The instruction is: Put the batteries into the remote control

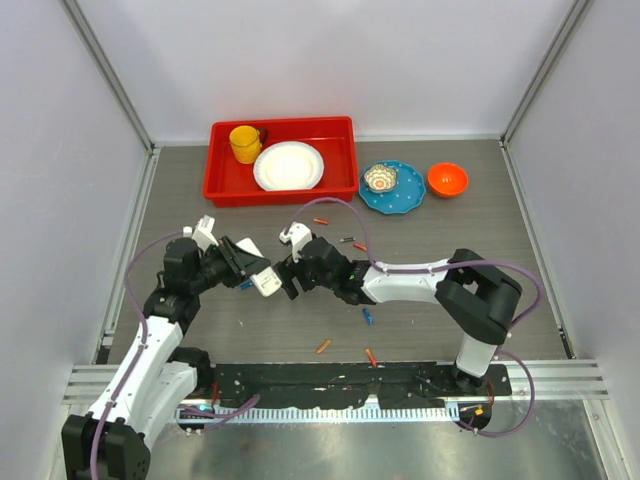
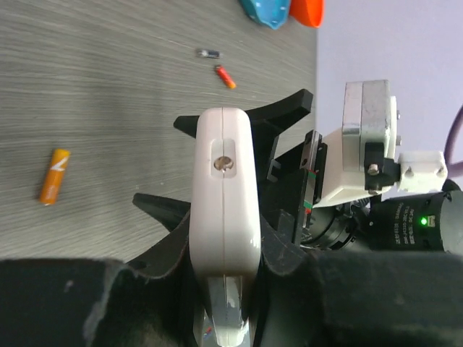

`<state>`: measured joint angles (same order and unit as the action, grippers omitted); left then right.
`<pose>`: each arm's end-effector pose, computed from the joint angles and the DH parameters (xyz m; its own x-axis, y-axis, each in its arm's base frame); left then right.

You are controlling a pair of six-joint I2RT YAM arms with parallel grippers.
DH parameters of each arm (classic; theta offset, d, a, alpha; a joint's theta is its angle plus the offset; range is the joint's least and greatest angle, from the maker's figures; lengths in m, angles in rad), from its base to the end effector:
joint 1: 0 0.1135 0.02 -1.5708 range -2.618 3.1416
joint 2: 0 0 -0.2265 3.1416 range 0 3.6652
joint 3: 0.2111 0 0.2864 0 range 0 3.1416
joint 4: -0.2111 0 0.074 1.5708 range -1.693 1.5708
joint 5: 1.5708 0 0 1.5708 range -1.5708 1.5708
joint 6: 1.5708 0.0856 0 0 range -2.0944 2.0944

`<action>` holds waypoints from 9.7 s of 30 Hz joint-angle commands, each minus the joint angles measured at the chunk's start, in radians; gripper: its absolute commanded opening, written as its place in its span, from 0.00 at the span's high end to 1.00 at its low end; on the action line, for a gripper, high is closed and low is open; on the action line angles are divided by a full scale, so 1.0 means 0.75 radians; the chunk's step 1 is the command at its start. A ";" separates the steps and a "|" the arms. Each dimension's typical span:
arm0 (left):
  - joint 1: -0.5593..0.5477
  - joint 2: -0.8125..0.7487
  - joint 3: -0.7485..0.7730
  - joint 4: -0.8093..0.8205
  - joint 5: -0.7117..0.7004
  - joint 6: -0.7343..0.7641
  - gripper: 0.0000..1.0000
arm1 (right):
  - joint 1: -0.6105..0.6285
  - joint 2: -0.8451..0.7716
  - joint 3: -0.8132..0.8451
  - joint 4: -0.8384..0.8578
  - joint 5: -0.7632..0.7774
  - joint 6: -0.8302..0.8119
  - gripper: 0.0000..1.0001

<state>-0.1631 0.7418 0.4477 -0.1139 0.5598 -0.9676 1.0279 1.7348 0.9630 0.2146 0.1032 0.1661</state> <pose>0.2619 -0.0892 0.1846 -0.7315 -0.5868 -0.3472 0.0285 0.4825 -0.8754 0.2321 0.3676 0.1005 -0.4028 -0.3492 -0.8461 -0.7502 0.6555 0.0866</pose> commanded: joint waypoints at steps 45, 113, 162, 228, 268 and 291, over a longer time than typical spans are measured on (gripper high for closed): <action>0.078 0.142 0.505 0.068 -0.102 -0.127 1.00 | 0.061 0.113 -0.129 0.579 -0.297 -0.283 0.21; 0.076 0.193 0.622 0.062 -0.133 -0.174 1.00 | 0.022 0.115 -0.163 0.530 0.215 -0.224 0.70; 0.070 0.113 0.428 0.076 -0.137 -0.193 1.00 | 0.121 -0.224 0.062 -0.438 0.502 0.011 0.26; 0.070 0.015 0.125 0.146 -0.080 -0.174 1.00 | -0.129 -0.024 0.003 -0.472 -0.273 -0.453 0.55; 0.050 0.240 0.084 0.552 0.210 -0.297 1.00 | 0.000 -0.887 -0.057 -0.568 0.159 -0.127 0.99; -0.507 0.817 0.299 1.135 0.663 -0.475 1.00 | 0.217 -1.094 -0.049 -0.509 -0.436 -0.655 0.99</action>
<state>-0.5346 1.3426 0.6247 0.6235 1.0077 -1.2716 1.1732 0.9039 0.8944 -0.1951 -0.1848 -0.2523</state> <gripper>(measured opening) 0.257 0.165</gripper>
